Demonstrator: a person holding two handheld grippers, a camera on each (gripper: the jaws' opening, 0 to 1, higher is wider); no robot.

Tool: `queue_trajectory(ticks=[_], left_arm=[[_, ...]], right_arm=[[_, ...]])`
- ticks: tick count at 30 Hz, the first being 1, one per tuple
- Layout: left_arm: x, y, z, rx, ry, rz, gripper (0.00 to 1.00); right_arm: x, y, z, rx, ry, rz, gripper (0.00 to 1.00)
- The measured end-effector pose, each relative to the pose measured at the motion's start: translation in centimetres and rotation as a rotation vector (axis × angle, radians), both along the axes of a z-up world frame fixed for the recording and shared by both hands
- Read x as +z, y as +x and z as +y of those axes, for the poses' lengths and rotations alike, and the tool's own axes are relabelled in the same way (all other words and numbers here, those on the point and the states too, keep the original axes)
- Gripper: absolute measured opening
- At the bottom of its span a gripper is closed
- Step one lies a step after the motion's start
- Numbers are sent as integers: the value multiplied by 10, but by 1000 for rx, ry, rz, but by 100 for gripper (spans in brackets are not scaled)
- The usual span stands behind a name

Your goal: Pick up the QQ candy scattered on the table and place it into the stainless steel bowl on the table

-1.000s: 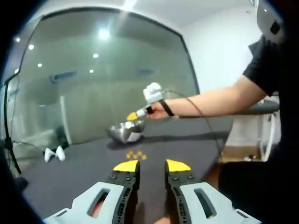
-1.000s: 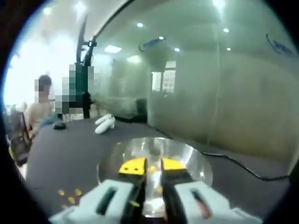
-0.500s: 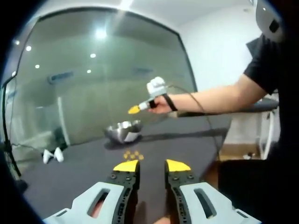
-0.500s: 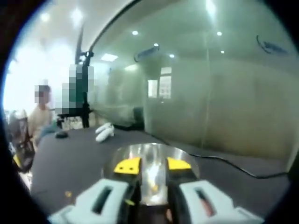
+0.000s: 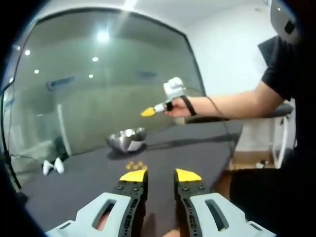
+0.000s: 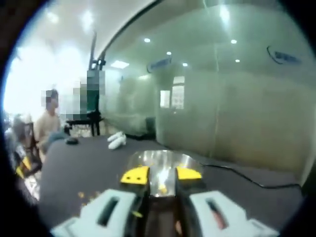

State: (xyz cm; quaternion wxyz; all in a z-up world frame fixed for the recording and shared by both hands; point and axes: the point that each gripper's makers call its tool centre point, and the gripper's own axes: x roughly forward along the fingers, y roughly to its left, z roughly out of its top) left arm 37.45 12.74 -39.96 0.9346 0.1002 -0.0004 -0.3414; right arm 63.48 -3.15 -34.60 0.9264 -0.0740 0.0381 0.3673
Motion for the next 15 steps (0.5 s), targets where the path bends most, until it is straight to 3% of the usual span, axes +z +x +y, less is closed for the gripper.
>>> queue_trajectory(ticks=[4,7,9,13,15], left_arm=[[-2,1,-7,-8,10,4,23],[-1,1,-10,-19,4,2,23],[-2,2,-10,-22,3,5,23],[-2,3,-12,-28,4,4,23],[-2,4,-13,-30,1,3,23]], right_arm=[[-24,-32,8,63,-37,-8,20],[-37,-68,20,202,9,7,21],[-48,-87,21,251,-8,12,21],[-57,-108,22,290,-24,14,23],[-61,-105,18,298,-12,24,23]])
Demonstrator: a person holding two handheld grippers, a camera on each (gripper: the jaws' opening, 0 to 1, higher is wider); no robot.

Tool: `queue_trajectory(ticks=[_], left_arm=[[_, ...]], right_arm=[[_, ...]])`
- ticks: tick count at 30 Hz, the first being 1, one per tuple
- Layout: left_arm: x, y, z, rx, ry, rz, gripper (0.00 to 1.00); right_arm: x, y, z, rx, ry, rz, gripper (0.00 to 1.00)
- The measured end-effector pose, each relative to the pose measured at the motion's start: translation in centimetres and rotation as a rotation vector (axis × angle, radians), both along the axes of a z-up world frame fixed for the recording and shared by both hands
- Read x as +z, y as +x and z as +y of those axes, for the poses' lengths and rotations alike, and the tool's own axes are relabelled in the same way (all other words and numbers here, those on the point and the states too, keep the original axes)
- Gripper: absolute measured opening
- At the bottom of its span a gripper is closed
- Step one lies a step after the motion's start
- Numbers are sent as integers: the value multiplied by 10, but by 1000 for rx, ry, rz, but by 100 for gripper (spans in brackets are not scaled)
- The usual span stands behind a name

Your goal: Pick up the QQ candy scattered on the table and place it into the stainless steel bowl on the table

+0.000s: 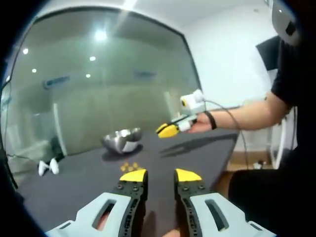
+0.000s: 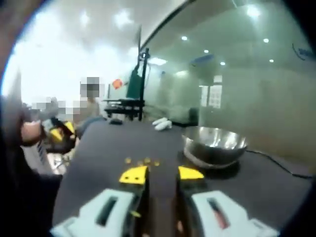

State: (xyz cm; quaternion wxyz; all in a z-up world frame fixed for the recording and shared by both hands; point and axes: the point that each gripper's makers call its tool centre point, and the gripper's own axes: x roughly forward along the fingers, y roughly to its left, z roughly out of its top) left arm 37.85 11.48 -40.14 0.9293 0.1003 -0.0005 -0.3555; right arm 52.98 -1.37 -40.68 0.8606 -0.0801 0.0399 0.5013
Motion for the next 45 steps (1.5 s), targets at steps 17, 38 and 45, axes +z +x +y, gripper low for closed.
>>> queue_trajectory(ticks=[17,38,45], left_arm=[[0,-3,-1,-2,-15,2,23],[-3,-6,18,42,-12,12,23],[-7,-5,24,55,-14,21,23]], right_arm=[[-16,-5,37,135,11,74,25],[-59,2,105,281,-171,75,25],[-74,-1,117,284,-183,129,20]])
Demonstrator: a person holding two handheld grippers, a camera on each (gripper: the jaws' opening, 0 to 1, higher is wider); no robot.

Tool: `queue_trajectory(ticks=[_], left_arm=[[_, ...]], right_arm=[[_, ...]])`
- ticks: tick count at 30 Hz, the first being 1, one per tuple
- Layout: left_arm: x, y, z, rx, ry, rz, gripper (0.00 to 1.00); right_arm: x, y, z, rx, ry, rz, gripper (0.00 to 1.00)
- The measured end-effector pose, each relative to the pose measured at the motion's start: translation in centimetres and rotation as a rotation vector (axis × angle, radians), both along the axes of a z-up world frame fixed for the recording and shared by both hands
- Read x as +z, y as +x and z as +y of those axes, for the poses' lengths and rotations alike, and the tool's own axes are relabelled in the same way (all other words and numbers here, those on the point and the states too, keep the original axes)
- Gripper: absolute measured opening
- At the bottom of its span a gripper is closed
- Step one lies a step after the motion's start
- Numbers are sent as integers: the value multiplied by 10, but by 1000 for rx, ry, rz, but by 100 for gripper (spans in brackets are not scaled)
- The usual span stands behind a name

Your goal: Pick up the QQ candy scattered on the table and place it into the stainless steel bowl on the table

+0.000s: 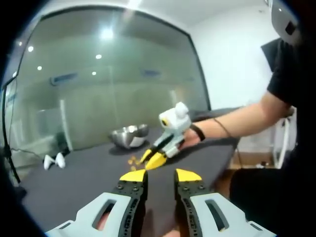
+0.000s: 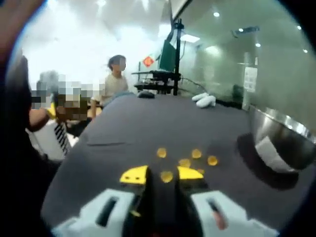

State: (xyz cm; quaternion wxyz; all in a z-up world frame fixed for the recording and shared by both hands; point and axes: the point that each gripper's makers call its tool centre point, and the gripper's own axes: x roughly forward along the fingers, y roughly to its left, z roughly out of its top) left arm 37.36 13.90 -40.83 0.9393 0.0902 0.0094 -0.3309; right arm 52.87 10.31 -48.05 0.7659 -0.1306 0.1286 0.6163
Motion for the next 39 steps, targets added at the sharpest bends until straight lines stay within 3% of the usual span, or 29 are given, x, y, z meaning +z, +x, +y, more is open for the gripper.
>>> queue_trajectory(ticks=[10,13,25,30,34,35,39], left_arm=[[-3,2,4,11,3,7,23],[-3,2,2,7,6,6,23],[-2,2,2,7,6,2,23],[0,2,5,10,0,0,23],[-2,4,9,16,-1,2,23],[-2,4,8,15,-2,1,23],[-3,4,6,12,-1,1,23]], right_arm=[[0,-2,2,9,10,-8,19],[1,-1,1,8,13,-31,10],[2,-4,3,-2,25,-17,10],[26,-3,-1,-18,79,-44,10],[58,21,-15,-131,145,-101,10],[68,39,-27,-210,172,-123,10],[90,77,-55,-367,213,-170,10]])
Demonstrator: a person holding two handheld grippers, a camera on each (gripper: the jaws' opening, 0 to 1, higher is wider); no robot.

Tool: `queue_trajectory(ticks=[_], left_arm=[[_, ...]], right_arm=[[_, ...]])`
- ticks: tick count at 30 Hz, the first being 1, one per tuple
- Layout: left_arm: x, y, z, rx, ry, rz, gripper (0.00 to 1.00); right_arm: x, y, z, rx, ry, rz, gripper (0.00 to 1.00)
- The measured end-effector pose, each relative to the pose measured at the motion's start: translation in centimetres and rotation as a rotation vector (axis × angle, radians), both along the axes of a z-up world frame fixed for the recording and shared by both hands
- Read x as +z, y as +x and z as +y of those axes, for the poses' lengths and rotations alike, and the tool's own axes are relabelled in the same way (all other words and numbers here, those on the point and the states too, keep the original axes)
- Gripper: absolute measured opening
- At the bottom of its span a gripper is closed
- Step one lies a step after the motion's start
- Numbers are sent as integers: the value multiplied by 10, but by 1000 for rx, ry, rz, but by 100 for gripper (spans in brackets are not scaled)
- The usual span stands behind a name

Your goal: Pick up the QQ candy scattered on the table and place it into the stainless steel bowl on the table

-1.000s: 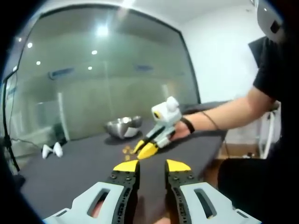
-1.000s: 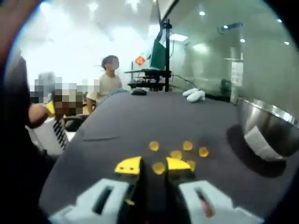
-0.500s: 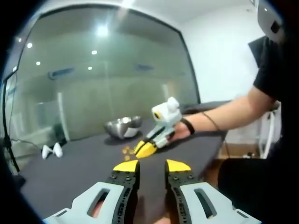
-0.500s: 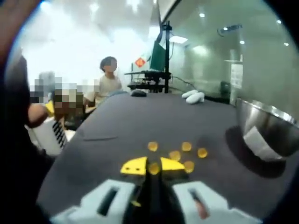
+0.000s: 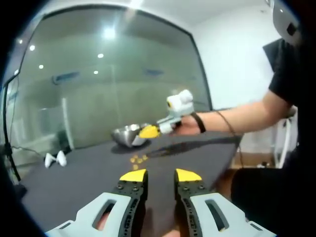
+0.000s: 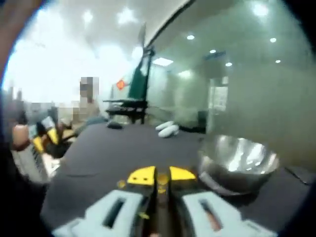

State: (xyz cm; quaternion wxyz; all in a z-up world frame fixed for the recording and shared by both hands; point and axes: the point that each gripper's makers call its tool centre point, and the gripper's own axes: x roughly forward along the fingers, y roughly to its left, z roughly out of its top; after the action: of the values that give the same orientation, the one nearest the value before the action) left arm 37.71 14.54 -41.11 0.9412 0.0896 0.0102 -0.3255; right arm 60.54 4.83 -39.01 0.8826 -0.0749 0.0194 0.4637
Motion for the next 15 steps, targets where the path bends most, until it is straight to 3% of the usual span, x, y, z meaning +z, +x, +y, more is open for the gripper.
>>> queue_trajectory(ticks=[4,6,10,15], left_arm=[[0,-1,-1,-3,1,-1,23],[0,-1,-2,-4,-1,-1,23],[0,-1,-1,1,-3,0,23],[0,-3,-2,0,6,2,23]], right_arm=[[20,39,-24,-154,27,-8,10],[24,62,-34,-247,41,20,10],[36,87,-38,-303,54,10,10],[48,92,-29,-317,54,-3,10]])
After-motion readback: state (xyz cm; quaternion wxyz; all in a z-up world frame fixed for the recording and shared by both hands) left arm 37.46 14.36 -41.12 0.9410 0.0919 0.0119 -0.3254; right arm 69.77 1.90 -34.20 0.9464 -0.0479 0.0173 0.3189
